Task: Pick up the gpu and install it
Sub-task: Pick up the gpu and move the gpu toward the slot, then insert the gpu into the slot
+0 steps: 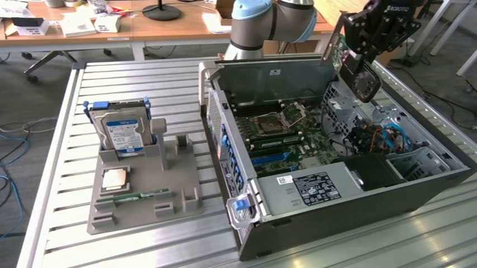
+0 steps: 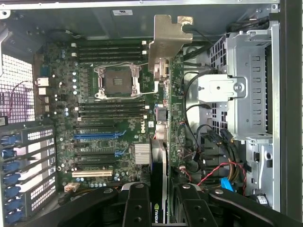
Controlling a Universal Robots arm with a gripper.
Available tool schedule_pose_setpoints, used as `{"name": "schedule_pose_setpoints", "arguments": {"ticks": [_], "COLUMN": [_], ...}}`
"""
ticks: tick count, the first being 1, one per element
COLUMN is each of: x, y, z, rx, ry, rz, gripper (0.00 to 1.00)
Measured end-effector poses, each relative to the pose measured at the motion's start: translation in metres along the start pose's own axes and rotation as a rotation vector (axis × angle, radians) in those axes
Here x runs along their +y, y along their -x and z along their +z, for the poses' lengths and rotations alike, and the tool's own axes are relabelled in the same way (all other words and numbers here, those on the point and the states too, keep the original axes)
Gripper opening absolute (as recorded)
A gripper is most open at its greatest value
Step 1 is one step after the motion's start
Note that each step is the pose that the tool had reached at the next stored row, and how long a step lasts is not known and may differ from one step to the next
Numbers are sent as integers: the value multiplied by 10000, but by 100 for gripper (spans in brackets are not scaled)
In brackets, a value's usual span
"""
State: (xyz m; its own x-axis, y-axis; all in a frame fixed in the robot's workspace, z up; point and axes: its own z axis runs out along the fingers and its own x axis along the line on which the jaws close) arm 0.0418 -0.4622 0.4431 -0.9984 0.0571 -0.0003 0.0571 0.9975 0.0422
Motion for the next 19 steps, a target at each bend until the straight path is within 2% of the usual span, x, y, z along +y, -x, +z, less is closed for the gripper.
{"name": "schedule_pose_setpoints", "arguments": {"ticks": [5, 8, 15, 19], "x": [2, 5, 48, 51], "y": [34, 47, 153, 157], "z": [0, 0, 4, 4], "rx": [13, 14, 14, 13], "ry": [1, -1, 1, 1], "rz": [-312, -315, -314, -314], "gripper": [26, 26, 26, 26]}}
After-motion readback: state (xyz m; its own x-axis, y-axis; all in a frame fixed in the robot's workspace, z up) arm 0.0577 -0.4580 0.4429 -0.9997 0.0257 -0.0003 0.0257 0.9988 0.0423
